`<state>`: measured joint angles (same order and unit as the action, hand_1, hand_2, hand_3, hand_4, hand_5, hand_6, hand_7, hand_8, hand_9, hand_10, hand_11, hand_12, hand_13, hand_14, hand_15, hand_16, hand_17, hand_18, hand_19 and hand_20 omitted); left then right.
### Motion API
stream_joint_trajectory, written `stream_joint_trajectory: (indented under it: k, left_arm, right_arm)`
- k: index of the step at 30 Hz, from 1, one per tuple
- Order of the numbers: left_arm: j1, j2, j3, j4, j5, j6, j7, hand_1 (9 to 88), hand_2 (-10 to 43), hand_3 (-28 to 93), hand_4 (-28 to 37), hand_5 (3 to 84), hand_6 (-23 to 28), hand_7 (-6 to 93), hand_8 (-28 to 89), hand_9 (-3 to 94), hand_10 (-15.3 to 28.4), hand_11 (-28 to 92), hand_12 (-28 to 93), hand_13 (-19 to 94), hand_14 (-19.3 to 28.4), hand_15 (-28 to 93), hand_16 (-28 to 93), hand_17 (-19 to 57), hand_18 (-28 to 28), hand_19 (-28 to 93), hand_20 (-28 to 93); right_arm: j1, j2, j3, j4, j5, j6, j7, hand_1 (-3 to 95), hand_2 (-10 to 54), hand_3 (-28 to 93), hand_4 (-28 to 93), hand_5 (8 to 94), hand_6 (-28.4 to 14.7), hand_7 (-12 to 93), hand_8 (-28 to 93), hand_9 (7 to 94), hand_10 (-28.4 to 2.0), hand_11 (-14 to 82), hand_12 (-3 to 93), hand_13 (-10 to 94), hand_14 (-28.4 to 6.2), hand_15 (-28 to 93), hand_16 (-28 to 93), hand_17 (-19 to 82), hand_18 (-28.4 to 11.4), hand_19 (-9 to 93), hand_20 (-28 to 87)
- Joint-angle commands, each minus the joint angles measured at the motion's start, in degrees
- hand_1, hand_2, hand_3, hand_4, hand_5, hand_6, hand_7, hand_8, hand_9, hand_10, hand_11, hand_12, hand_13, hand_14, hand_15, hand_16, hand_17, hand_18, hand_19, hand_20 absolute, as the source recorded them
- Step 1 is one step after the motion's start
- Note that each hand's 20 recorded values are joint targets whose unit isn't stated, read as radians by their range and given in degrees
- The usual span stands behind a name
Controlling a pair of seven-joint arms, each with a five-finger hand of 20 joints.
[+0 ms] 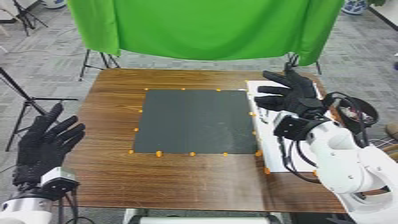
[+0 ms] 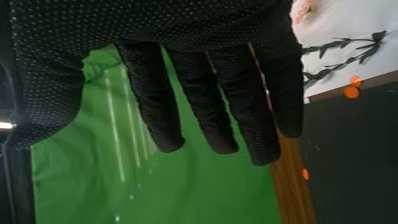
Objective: Arrange flowers
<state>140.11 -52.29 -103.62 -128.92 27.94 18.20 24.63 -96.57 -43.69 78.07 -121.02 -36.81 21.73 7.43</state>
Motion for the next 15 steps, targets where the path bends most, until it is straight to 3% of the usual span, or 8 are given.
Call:
stream_joint_trajectory:
  k: [1, 9, 10, 11, 12, 15]
  left_arm:
    - [0.7, -0.16, -0.02, -0.22, -0.22, 0.41, 0.16, 27.3, 7.0, 62, -23.1, 33.1, 7.1, 8.3, -7, 30.6, 19.1, 25, 12, 20, 26.9, 53, -11, -8.2, 27.2, 50, 2]
    - [0.9, 0.11, -0.08, -0.26, -0.49, 0.57, 0.41, 27.3, 7.0, 62, -23.2, 33.2, 7.1, 8.2, -7, 30.6, 19.1, 25, 12, 20, 26.8, 53, -11, -8.2, 27.2, 50, 2]
    - [0.8, -0.19, -0.11, -0.28, -0.11, 0.45, -0.31, 27.3, 6.9, 62, -23.1, 33.2, 7.1, 8.2, -7, 30.6, 19.1, 25, 12, 20, 26.8, 53, -11, -8.2, 27.2, 50, 2]
    - [0.8, 0.25, 0.07, -0.23, -0.49, 0.66, 0.45, 27.3, 6.9, 62, -23.1, 33.2, 7.1, 8.2, -7, 30.6, 19.0, 25, 12, 20, 26.9, 53, -11, -8.2, 27.2, 50, 2]
    - [0.7, 0.02, -0.09, -0.22, -0.25, 0.37, 0.00, 27.3, 7.0, 62, -23.2, 33.2, 7.1, 8.2, -7, 30.6, 19.0, 25, 12, 20, 26.9, 53, -11, -8.2, 27.2, 50, 2]
    - [1.1, 0.24, -0.18, -0.38, -0.51, 0.77, 0.45, 27.3, 7.0, 62, -23.1, 33.2, 7.1, 8.2, -7, 30.6, 19.0, 25, 12, 20, 26.9, 53, -11, -8.2, 27.2, 50, 2]
  right_arm:
    - [-0.2, -0.2, 0.1, -0.2, -0.7, 0.1, 0.3, 11.6, 13.3, 79, -27, 45.6, -2.3, 14, -10, 49.4, -18.1, 11.5, 13.2, 41, -22.1, 34, 12, 9, -27.4, 49, 13]
    - [-0.7, -0.6, 1.1, -0.7, -4.5, -1.0, 2.7, 13.1, 11.8, 79, -26, 45.2, -2.7, 14, -10, 49.4, -18.1, 11.6, 13.3, 42, -21.8, 34, 12, 10, -28.2, 49, 13]
    - [-1.1, -0.7, 1.6, -1.1, -5.6, -0.8, 3.8, 13.6, 11.2, 79, -26, 45.1, -2.8, 14, -10, 49.3, -18.1, 11.7, 13.3, 42, -21.8, 34, 12, 10, -28.2, 49, 13]
    - [-0.9, -0.8, 1.7, -1.1, -7.1, -1.2, 4.8, 13.9, 10.7, 79, -26, 45.0, -2.9, 14, -10, 49.2, -18.2, 11.7, 13.4, 42, -21.8, 34, 11, 10, -28.3, 49, 13]
    - [-1.5, -1.0, 2.4, -1.6, -8.8, -1.6, 6.4, 14.4, 10.0, 79, -26, 44.9, -3.0, 14, -10, 49.2, -18.1, 11.7, 13.4, 42, -21.7, 34, 12, 10, -28.3, 49, 13]
    - [-2.0, -1.9, 4.2, -2.6, -13.9, -4.2, 12.4, 16.1, 7.9, 80, -26, 44.6, -3.3, 14, -10, 49.6, -18.4, 13.0, 13.9, 42, -21.7, 34, 12, 12, -28.3, 50, 13]
